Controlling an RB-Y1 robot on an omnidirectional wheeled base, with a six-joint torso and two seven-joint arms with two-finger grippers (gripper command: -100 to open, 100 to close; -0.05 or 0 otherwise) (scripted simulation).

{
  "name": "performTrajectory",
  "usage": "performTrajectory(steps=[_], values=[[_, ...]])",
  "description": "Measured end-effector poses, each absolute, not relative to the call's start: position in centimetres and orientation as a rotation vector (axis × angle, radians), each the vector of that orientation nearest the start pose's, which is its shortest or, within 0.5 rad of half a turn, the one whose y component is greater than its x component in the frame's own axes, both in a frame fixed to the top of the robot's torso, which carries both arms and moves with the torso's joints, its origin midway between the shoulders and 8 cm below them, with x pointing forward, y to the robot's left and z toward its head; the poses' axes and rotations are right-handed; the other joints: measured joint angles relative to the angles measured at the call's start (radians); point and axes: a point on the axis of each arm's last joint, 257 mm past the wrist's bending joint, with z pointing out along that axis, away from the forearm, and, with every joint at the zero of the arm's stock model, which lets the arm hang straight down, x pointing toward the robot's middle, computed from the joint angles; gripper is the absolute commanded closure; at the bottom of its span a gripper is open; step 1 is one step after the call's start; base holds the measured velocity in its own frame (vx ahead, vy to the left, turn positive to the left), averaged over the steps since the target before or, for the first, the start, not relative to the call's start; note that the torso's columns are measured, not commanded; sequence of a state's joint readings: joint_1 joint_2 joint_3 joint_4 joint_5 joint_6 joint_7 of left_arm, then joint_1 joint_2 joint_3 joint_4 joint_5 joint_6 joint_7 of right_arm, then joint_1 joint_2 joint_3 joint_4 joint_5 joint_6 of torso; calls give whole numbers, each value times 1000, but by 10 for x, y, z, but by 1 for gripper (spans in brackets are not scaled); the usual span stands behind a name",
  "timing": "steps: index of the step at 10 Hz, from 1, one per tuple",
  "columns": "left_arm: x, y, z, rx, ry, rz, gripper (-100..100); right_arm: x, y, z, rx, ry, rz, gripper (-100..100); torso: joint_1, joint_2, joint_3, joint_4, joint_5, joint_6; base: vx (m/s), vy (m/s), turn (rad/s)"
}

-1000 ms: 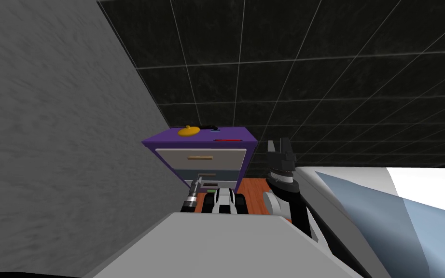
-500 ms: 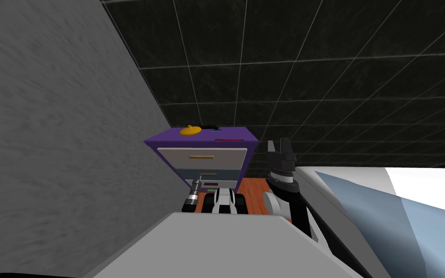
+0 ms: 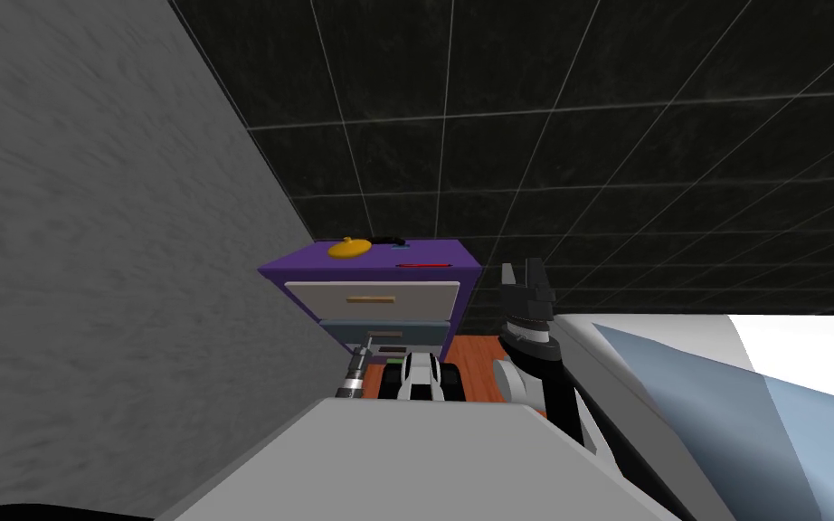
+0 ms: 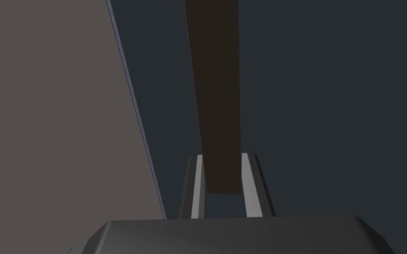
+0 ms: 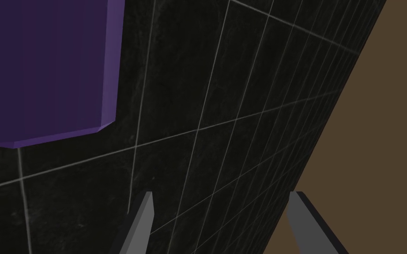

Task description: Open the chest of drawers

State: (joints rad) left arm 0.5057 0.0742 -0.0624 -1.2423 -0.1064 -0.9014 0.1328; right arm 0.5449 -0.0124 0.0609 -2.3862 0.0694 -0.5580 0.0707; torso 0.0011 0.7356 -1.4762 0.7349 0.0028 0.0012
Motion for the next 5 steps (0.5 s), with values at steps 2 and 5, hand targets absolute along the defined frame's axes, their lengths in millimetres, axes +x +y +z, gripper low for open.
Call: performTrajectory(steps=[2, 5], values=[[299, 261, -362, -1126, 1162, -1246, 100, 312, -248, 66, 490, 589, 1265, 0, 1, 1, 0, 1, -1, 0, -53, 4, -31], [320, 261, -358, -1134, 1149, -1230, 100, 312, -248, 66, 490, 589, 1265, 0, -2, 7, 3, 4, -2, -1, -178, 20, -68]])
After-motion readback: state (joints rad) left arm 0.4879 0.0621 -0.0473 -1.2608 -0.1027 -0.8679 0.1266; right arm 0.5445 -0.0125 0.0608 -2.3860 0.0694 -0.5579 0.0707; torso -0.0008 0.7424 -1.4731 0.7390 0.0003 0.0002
